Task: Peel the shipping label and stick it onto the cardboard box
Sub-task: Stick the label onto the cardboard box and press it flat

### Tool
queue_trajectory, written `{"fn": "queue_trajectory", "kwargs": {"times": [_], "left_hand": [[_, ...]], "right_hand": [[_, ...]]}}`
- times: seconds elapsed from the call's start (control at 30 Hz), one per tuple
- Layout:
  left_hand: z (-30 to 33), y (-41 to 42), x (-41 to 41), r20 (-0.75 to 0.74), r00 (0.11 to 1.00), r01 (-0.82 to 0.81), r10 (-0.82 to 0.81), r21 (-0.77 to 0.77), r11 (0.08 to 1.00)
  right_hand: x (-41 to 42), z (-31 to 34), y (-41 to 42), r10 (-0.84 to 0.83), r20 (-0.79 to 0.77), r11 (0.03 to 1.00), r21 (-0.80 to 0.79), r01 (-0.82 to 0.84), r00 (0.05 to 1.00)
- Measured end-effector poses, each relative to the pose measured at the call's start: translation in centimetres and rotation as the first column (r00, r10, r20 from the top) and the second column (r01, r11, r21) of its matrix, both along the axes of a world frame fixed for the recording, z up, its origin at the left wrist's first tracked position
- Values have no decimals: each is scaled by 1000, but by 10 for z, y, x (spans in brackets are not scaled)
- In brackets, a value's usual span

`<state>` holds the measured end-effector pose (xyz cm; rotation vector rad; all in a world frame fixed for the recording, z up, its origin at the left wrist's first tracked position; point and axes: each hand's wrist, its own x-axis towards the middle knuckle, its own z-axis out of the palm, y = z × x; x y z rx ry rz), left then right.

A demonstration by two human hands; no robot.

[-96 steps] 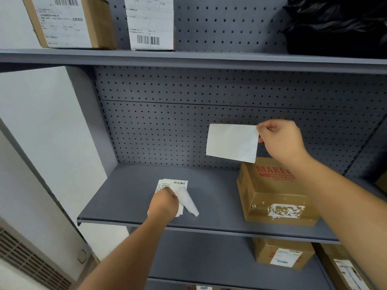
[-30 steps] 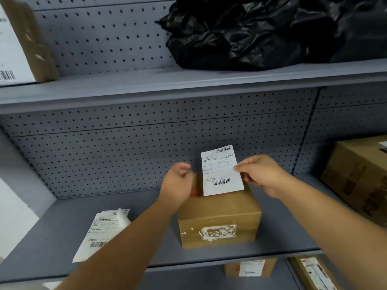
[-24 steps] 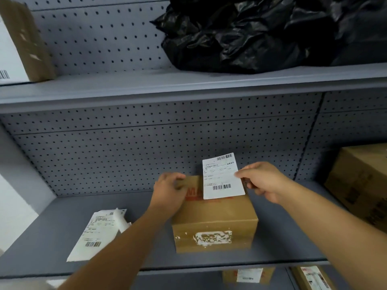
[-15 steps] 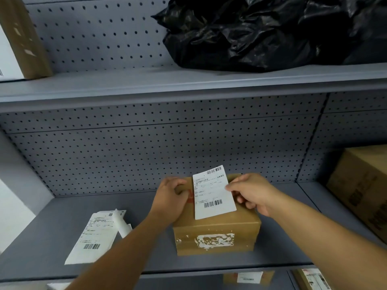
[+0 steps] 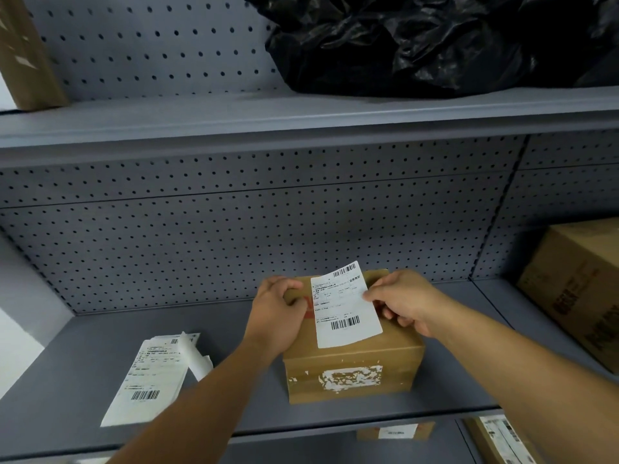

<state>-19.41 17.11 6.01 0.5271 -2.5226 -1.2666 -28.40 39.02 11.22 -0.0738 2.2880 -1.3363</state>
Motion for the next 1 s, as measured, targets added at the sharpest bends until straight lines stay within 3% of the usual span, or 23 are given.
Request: {"fn": "queue_trajectory", "kwargs": {"times": [0.23, 0.53, 0.7, 0.8, 0.87, 1.0], "left_hand": [[1, -1, 0, 2, 1000, 8, -8, -17, 1000], [3, 0, -1, 18, 1000, 5, -4, -52, 999], [5, 0, -1, 37, 999, 9, -6, -79, 997], [7, 0, -1, 68, 998, 16, -9, -109, 994], [12, 1, -2, 91, 996, 29, -13, -173, 985], [23, 6, -6, 3, 996, 89, -93, -322, 942]], "right_hand": [[3, 2, -2, 27, -48, 996, 84, -23, 999], [8, 10, -8, 132, -229, 956, 286, -63, 964], [5, 17, -14, 300, -298, 847, 520, -110, 906], [5, 19, -15, 346, -307, 805, 582, -112, 887], [6, 17, -14, 394, -381, 796, 596, -103, 836], [9, 5, -11, 524, -592, 800, 589, -114, 612]]}}
